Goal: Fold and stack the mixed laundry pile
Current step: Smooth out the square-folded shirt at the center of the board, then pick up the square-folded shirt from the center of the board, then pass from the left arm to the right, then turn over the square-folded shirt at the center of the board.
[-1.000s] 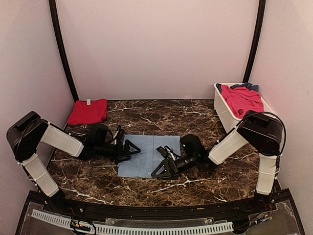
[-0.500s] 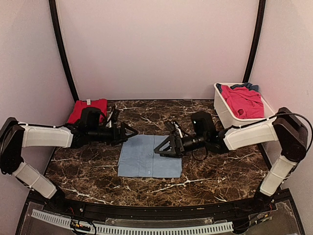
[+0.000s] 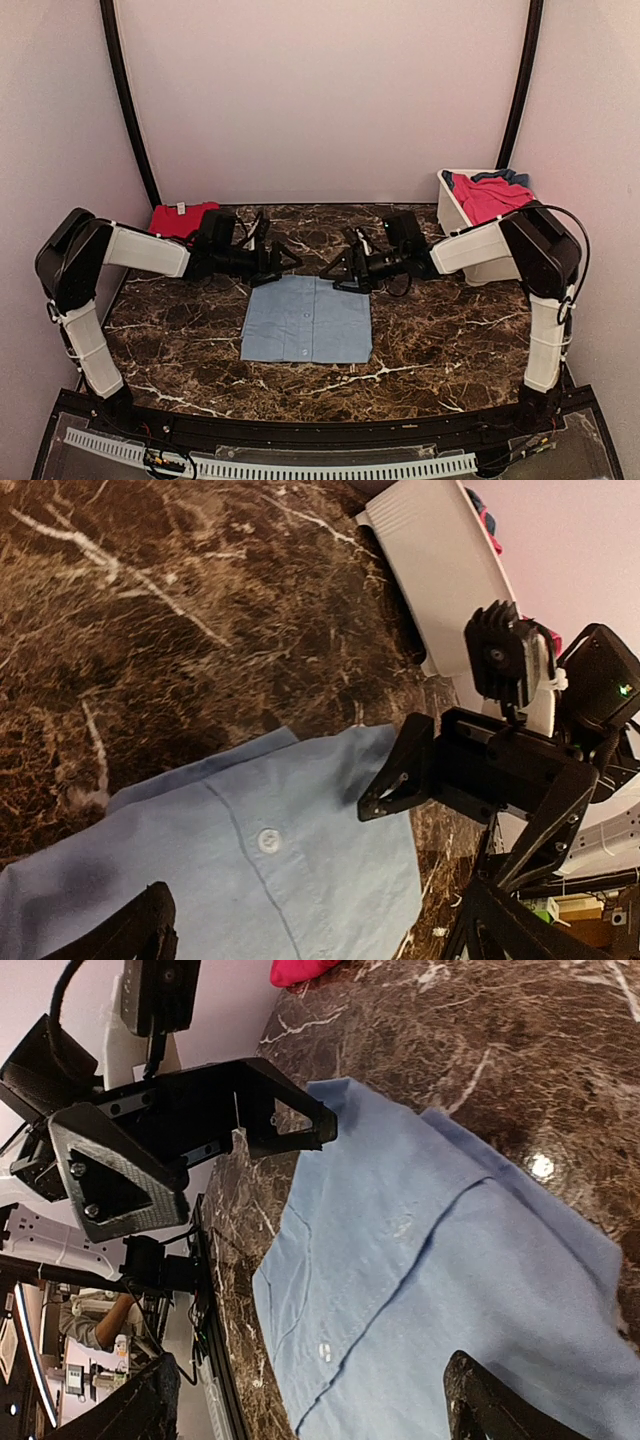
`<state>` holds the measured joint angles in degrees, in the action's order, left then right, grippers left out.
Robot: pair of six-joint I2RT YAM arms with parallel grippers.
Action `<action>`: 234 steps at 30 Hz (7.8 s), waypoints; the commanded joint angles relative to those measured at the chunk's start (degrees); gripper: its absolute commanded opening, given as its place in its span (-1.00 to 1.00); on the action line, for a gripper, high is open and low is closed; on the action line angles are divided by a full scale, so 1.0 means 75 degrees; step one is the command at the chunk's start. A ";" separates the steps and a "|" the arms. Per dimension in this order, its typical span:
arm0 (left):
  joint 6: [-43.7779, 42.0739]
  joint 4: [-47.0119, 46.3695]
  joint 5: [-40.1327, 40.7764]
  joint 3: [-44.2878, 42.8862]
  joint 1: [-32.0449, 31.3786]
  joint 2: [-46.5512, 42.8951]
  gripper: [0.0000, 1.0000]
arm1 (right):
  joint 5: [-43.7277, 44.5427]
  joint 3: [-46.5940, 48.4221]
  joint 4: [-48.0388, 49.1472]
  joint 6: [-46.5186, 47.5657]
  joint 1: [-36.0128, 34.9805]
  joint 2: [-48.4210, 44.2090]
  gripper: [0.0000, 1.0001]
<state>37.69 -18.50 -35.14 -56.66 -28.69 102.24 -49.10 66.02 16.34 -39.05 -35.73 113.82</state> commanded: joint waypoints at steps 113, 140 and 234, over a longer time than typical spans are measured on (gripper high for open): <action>-0.7468 0.0792 0.5958 -0.0535 -0.5589 0.0299 -1.00 | 0.0676 -0.3709 -0.0614 -0.0877 0.0895 -0.2806 0.46; -0.7198 0.0464 0.6036 -0.0906 -0.5526 0.0708 -1.00 | 0.1717 -0.4273 0.2246 -0.4335 -0.0144 -0.2378 0.54; -0.2378 0.3953 0.8318 0.0828 -0.2680 -0.4203 0.58 | 1.1418 0.7869 -1.2223 0.2758 -0.2190 0.1502 -1.00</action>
<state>14.79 5.41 23.83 -50.39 -51.35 74.61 36.23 117.10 -74.26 -15.25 -48.16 122.13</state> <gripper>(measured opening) 0.792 0.017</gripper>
